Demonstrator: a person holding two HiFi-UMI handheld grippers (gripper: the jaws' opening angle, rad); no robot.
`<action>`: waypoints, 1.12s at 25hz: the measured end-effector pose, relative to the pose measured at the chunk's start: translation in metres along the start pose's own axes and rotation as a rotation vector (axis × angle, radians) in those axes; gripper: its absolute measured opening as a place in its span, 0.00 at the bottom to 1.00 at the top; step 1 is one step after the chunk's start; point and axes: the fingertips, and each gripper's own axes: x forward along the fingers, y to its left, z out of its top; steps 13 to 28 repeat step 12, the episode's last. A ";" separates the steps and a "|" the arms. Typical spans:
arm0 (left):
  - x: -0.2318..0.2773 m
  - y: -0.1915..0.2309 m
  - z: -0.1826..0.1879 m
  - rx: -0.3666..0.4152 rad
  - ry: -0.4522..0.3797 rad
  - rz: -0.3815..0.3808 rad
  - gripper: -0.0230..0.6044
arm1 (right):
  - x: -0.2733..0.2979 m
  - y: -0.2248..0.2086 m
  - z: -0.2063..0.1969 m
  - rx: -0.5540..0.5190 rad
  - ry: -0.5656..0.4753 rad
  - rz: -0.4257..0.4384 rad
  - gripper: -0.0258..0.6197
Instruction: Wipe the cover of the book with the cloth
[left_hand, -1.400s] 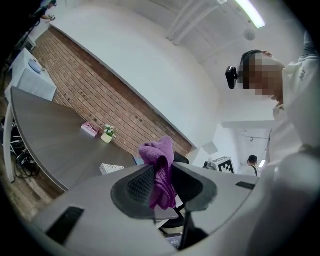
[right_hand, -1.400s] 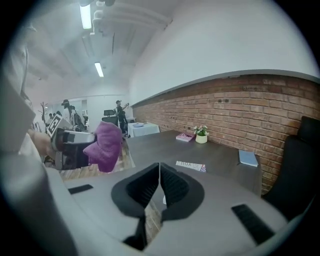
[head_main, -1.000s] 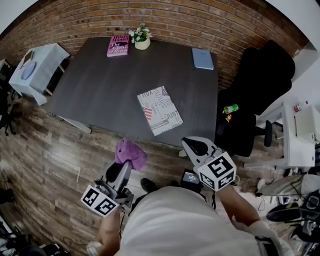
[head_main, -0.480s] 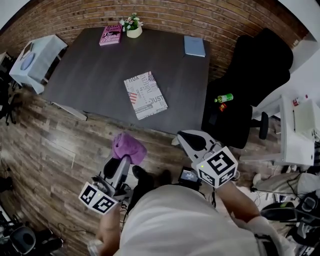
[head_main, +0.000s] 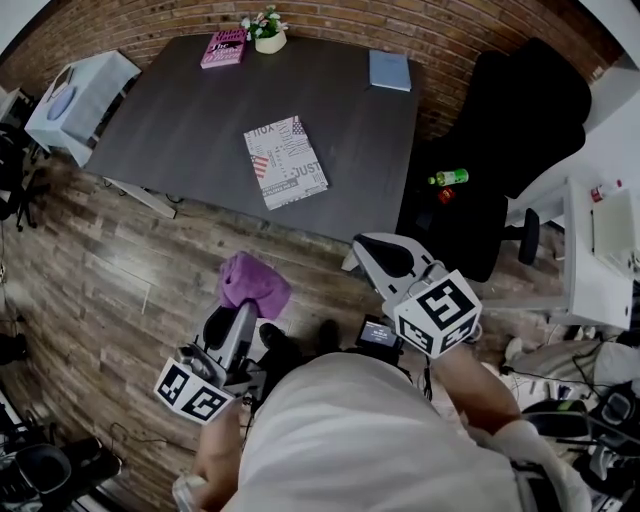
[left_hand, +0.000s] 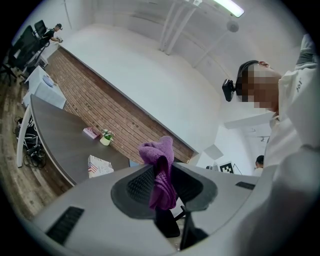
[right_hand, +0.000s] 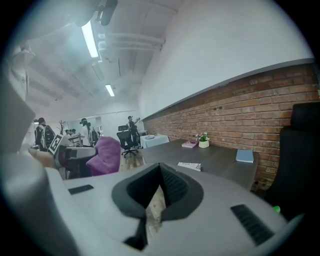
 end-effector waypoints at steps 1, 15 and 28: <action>0.000 -0.001 0.000 -0.001 0.003 -0.005 0.22 | -0.001 0.001 0.001 0.000 -0.001 -0.003 0.06; 0.000 0.018 0.028 0.029 -0.002 -0.059 0.21 | 0.022 0.009 0.020 -0.027 -0.032 -0.037 0.06; 0.000 0.018 0.028 0.029 -0.002 -0.059 0.21 | 0.022 0.009 0.020 -0.027 -0.032 -0.037 0.06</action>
